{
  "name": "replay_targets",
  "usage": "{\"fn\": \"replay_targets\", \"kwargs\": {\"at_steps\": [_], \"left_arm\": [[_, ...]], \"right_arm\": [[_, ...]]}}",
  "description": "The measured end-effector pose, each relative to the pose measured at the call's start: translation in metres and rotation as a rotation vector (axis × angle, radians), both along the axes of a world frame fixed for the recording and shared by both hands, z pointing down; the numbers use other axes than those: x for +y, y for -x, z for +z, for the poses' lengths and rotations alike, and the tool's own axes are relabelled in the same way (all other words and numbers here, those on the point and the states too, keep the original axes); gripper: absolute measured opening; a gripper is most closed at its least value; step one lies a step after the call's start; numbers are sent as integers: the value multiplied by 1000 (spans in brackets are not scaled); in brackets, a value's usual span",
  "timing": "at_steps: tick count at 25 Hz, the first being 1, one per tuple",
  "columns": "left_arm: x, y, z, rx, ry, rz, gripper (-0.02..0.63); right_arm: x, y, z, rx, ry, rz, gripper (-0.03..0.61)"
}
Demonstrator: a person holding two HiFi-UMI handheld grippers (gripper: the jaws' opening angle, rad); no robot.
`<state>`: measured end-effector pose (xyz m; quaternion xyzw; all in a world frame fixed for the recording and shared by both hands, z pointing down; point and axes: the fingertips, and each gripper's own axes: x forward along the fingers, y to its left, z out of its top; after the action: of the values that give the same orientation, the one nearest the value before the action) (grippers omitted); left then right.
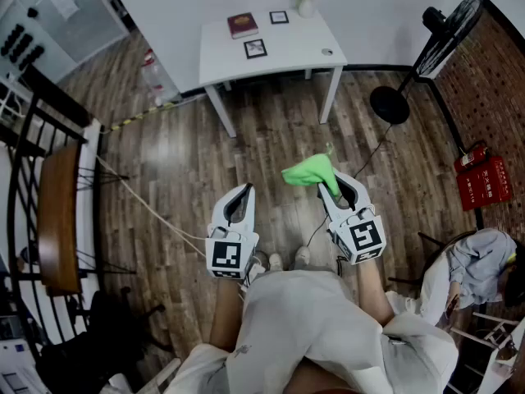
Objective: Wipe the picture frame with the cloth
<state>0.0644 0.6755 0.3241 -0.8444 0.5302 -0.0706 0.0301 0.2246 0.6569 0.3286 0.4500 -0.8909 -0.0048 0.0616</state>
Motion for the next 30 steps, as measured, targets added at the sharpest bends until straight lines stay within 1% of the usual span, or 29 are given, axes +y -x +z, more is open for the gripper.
{"fn": "replay_targets", "kwargs": {"at_steps": [7,13,16,19,22,30], "left_arm": [[-9,-17,7,-6,10,-23,20],[-37,-21,6,-12,7,-37,20],[-55,-19,12,-13,11,-45,20],[-80,-10,15,-8,13,-61,20],[-111,1,15,-13,12,-61,20],[-191,47,15,-11,20,-48,20]], "right_arm": [[-12,-18,7,4,13,-30,98],[-41,-16,11,7,29,-48,98],[-59,-11,16,25,31,-69,98],[-83,0,17,42,22,-91,98],[-117,14,18,36,23,-99,98],[-200,64,16,33,28,-100,98]]}}
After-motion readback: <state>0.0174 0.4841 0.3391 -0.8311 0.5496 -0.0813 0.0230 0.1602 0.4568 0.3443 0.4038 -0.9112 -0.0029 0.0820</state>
